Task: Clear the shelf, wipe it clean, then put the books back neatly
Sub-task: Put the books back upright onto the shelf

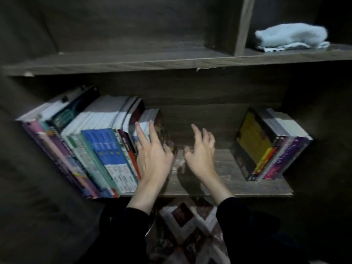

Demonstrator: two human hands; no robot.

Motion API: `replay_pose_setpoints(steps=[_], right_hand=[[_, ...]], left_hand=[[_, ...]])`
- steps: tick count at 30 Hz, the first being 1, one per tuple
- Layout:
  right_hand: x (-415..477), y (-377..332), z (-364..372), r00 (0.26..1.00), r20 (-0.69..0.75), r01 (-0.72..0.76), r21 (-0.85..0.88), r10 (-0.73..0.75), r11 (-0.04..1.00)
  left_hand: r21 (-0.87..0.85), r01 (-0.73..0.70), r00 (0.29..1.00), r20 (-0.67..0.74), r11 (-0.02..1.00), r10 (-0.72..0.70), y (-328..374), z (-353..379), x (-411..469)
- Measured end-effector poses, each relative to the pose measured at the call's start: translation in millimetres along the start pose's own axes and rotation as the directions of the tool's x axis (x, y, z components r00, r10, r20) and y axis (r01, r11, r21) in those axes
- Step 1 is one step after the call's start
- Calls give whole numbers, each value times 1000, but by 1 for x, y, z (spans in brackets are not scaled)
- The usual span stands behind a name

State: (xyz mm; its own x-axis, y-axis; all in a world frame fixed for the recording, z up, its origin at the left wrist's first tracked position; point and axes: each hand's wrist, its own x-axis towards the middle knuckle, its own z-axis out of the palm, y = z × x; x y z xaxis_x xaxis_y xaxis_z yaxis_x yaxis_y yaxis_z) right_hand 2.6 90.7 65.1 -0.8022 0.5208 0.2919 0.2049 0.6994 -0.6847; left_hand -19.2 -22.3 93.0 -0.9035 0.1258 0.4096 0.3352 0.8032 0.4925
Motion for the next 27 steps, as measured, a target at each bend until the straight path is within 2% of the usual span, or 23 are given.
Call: replay_pose_setpoints(steps=[2, 5, 7, 11, 14, 16, 18, 20, 22, 23, 25, 26, 27], right_hand=[[-1, -14, 18, 979, 191, 50, 97, -68, 994], [-6, -29, 37, 916, 391, -12, 260, -94, 966], [-8, -30, 43, 907, 409, -26, 301, -104, 953], [-9, -20, 40, 902, 382, 52, 361, -199, 931], [-11, -18, 38, 908, 333, 125, 362, -254, 924], [-10, -17, 36, 920, 289, 153, 359, -266, 921], [-8, -12, 32, 923, 282, 147, 375, -264, 915], [-7, -4, 29, 914, 319, 91, 436, -249, 895], [-4, 7, 24, 898, 403, -69, 523, -175, 849], [-2, 11, 18, 882, 447, -111, 508, -151, 854], [0, 20, 1, 872, 469, -34, 348, -142, 937], [1, 26, -10, 907, 397, 63, 196, -138, 979], [3, 34, -23, 951, 266, 160, 2, -155, 987]], left_hand=[[97, 23, 994, 105, 995, -33, -16, -5, 1], [145, 1, 978, 207, 989, -31, -26, -7, 5], [176, -43, 978, 208, 983, 5, -32, -9, 8], [173, -240, 966, 141, 955, 217, -36, -15, 7], [44, -302, 947, 125, 952, 295, -35, -14, 10], [-147, -221, 954, 173, 964, 245, -30, -10, 17], [-294, -45, 957, 261, 955, 125, -26, -5, 31], [-302, 75, 944, 329, 950, 30, -22, -1, 49], [-182, 32, 922, 386, 983, 41, -13, 1, 65], [-101, -25, 907, 417, 995, 65, -6, 1, 71], [34, -123, 873, 479, 992, 92, 8, 2, 79], [71, -142, 866, 492, 987, 89, 13, 2, 82], [84, -137, 867, 492, 987, 79, 17, 2, 83]])
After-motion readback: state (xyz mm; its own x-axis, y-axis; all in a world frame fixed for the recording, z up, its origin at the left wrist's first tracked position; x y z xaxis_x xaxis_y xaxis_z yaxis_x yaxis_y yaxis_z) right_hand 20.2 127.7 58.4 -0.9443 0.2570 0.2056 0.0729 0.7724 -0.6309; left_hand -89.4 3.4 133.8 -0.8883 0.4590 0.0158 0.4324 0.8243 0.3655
